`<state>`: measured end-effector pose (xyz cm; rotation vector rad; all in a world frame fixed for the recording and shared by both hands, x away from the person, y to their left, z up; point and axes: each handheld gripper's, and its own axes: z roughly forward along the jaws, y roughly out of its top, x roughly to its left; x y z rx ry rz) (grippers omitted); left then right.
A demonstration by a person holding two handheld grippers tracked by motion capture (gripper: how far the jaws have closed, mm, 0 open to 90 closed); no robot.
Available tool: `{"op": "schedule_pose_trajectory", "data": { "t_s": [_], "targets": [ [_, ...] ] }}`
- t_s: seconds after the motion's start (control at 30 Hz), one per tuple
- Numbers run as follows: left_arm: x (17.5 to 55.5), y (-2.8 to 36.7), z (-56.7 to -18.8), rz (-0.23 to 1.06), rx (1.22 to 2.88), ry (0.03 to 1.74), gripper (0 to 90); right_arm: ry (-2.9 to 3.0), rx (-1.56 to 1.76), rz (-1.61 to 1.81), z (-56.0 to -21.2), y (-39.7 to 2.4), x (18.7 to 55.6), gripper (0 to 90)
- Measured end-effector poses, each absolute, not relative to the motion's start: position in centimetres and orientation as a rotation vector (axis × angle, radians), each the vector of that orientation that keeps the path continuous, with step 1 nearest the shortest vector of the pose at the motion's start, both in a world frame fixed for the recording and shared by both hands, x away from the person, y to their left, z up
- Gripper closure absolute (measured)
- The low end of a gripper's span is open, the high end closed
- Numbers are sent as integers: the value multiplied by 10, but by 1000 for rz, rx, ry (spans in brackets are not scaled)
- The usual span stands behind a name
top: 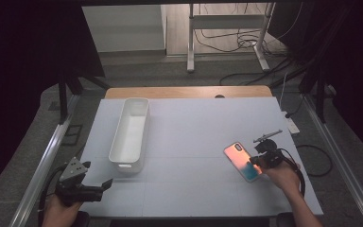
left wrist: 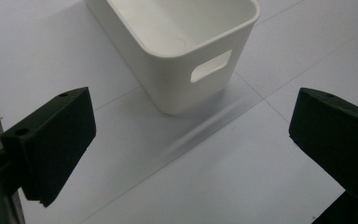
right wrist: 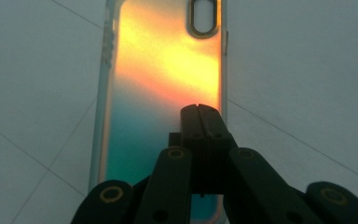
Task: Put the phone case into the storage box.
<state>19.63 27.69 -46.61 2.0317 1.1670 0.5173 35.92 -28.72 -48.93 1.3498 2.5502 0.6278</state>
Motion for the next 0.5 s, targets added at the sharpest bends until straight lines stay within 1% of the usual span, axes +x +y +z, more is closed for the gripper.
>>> {"op": "schedule_pose_trajectory", "data": {
  "t_s": [0.03, 0.13, 0.2, 0.27, 0.33, 0.5],
  "targets": [
    [196, 277, -466, 518, 2032, 1167, 13, 2543, 1351, 643, -487, -287, 358, 895],
    [196, 277, -466, 518, 2033, 1167, 13, 2524, 1351, 684, -482, -287, 355, 840],
    [196, 276, -466, 518, 2034, 1167, 14, 2507, 1340, 711, -478, -286, 352, 779],
    [196, 277, -466, 518, 2033, 1167, 14, 2488, 1327, 734, -474, -285, 349, 698],
    [196, 277, -466, 518, 2032, 1168, 14, 2462, 1313, 747, -470, -285, 347, 588],
    [196, 276, -466, 517, 2033, 1167, 14, 2418, 1341, 792, -467, -291, 349, 412]
  ]
}}
